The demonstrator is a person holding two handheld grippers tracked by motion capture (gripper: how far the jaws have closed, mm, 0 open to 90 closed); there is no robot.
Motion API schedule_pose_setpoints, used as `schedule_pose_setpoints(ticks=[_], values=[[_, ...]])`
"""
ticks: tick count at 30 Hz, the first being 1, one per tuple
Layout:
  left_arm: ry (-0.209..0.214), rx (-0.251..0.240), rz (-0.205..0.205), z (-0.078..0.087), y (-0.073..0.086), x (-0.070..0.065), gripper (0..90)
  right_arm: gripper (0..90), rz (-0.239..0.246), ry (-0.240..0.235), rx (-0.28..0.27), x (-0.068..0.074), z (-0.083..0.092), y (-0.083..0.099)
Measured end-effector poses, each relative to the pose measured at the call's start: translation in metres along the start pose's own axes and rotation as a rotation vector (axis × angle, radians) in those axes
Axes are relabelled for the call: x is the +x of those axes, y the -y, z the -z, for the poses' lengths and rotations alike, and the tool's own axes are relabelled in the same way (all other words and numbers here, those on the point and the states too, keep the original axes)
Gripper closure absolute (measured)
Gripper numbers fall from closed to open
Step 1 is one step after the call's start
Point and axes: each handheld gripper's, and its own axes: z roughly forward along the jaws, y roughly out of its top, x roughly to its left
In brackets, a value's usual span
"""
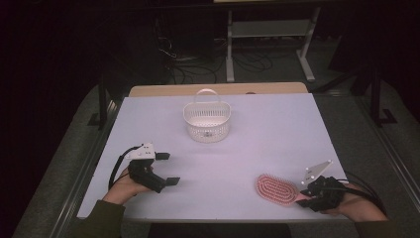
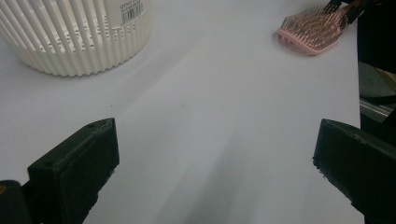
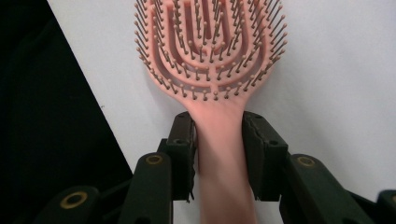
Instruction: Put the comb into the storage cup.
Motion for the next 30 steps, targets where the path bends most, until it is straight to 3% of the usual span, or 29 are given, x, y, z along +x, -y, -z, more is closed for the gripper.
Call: schedule_pose_setpoints(ticks=[15, 30], values=[[-0.002, -0.002, 0.001, 0.0008, 0.0001, 0.0006, 0.3, 68.9, 0.005, -0.015, 0.011, -0.0012, -0.0010, -0.0037], [-0.002, -0.004, 0.002, 0.0006, 0.0003, 0.0009, 0.3, 68.9, -0.038, -0.025, -0.086, -0.0068, 0.0022, -0.0044]])
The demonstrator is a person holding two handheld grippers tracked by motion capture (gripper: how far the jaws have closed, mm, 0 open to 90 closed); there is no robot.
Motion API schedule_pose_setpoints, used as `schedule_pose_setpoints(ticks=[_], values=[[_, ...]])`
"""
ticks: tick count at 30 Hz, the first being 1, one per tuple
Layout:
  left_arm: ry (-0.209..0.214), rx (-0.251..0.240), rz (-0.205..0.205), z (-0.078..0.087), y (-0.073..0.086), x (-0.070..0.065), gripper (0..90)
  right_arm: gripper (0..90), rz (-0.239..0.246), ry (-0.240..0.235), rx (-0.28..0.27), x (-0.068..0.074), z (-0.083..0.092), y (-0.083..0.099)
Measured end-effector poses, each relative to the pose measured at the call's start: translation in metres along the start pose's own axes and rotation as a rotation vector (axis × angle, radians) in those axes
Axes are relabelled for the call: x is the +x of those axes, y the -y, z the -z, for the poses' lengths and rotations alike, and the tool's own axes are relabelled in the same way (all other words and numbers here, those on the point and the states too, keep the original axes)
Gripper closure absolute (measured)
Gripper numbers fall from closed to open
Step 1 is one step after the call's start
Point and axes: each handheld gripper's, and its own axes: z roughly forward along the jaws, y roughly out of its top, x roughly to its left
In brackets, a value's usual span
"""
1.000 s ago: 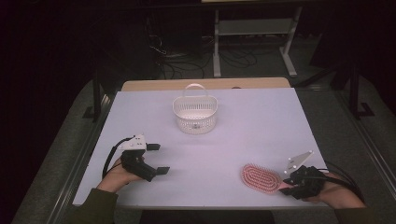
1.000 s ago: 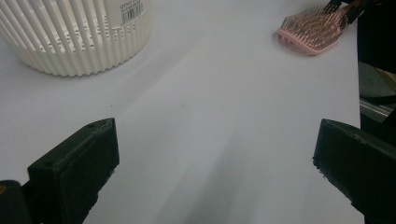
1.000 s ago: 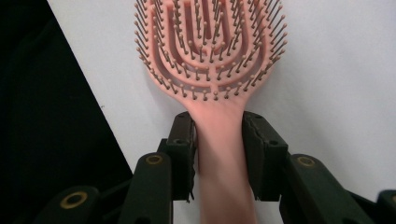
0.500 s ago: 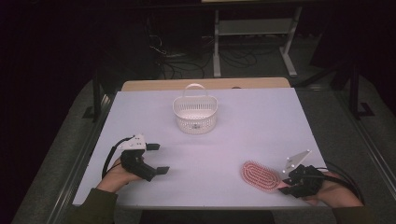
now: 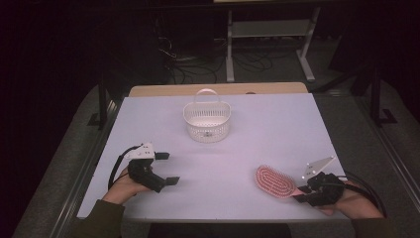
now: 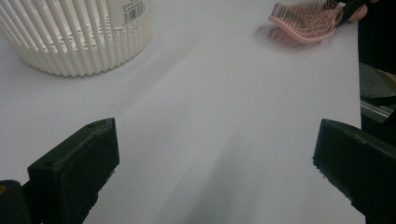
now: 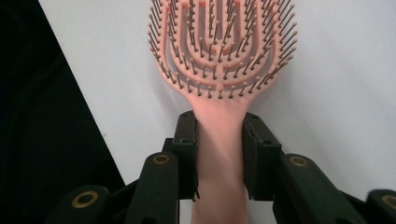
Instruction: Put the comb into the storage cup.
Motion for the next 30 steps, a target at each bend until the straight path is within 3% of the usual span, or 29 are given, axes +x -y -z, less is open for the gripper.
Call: schedule_pose_setpoints(ticks=[18, 30], values=[[-0.004, -0.008, 0.002, 0.000, -0.001, 0.000, 0.3, 68.8, -0.011, 0.033, -0.118, -0.005, 0.009, -0.020], [-0.006, -0.017, 0.006, 0.001, -0.001, 0.000, 0.3, 68.9, -0.009, 0.044, -0.151, -0.005, 0.008, -0.039]])
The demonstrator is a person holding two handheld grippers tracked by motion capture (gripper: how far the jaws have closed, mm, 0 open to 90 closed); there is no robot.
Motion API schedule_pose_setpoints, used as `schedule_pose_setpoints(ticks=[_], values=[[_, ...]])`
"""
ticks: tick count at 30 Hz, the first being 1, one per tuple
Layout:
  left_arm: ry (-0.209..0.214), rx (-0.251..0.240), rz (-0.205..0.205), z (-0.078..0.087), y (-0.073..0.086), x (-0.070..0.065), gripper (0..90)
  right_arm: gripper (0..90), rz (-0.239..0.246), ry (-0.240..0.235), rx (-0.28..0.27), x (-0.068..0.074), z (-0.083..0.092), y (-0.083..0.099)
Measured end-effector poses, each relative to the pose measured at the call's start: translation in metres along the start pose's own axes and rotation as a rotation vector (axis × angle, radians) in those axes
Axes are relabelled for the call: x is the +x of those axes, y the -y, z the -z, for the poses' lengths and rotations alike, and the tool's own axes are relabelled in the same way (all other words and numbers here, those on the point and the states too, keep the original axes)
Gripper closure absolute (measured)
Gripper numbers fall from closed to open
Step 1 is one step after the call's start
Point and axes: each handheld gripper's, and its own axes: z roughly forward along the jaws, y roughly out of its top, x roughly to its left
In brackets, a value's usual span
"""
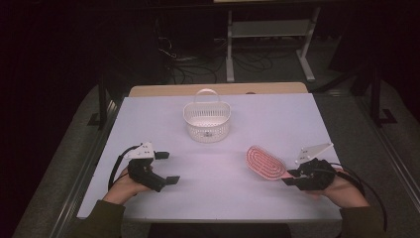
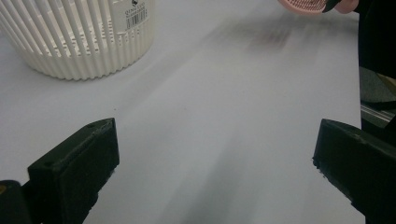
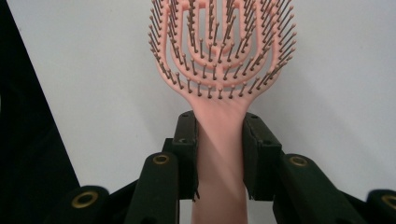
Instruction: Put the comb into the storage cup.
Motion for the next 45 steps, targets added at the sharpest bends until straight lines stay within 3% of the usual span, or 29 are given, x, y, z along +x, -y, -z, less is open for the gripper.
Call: schedule_pose_setpoints(ticks=[13, 23, 45], values=[[0.001, -0.011, 0.005, 0.000, -0.001, -0.001, 0.3, 68.9, 0.002, -0.023, -0.059, -0.001, -0.008, -0.020], [-0.001, -0.021, 0.017, 0.001, -0.001, 0.001, 0.3, 68.8, -0.002, -0.010, -0.108, -0.004, -0.013, -0.033], [-0.003, -0.023, 0.019, 0.000, -0.001, 0.001, 0.4, 68.8, 0.020, -0.022, -0.158, 0.001, -0.029, -0.063]])
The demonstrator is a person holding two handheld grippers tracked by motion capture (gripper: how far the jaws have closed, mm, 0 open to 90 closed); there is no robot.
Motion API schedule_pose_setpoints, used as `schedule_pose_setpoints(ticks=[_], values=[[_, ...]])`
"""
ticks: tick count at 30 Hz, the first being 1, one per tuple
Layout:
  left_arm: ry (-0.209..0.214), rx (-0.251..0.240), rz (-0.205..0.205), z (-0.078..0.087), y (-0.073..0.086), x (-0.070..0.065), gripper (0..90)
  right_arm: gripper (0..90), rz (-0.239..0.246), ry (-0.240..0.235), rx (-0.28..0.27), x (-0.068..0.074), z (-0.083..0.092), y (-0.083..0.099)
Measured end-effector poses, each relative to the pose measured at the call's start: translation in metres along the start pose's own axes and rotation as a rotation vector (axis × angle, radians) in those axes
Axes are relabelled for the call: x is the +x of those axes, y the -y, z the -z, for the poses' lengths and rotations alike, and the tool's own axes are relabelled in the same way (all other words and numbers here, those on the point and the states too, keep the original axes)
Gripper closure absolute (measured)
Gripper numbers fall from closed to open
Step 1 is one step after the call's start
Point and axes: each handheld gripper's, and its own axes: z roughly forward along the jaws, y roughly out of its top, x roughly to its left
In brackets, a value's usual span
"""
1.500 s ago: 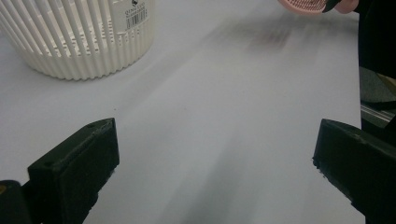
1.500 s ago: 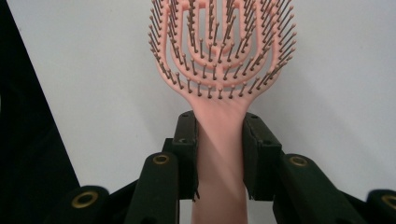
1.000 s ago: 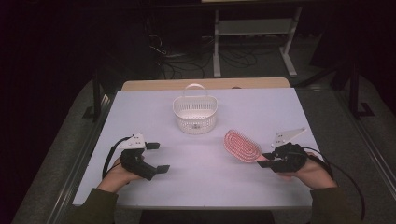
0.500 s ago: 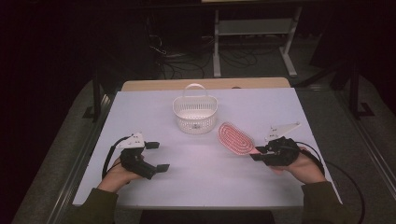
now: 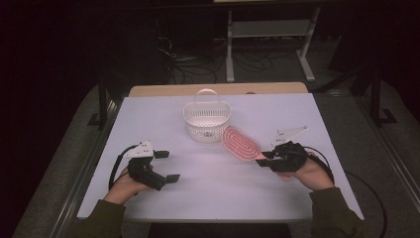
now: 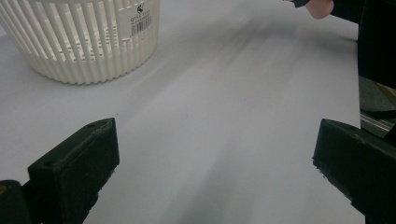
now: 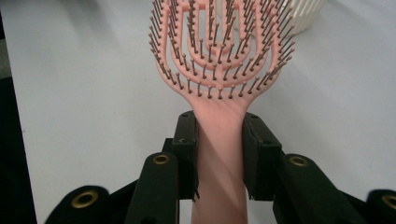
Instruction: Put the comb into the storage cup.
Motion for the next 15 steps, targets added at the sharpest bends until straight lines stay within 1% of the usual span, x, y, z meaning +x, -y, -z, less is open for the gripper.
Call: schedule_pose_setpoints(ticks=[10, 15], values=[[0.002, -0.002, 0.003, 0.000, 0.000, 0.000, 0.4, 68.8, 0.002, -0.014, -0.030, 0.002, -0.008, -0.010], [-0.002, -0.002, 0.005, 0.001, 0.000, 0.001, 0.4, 68.8, 0.008, -0.012, -0.043, 0.004, -0.012, -0.015]])
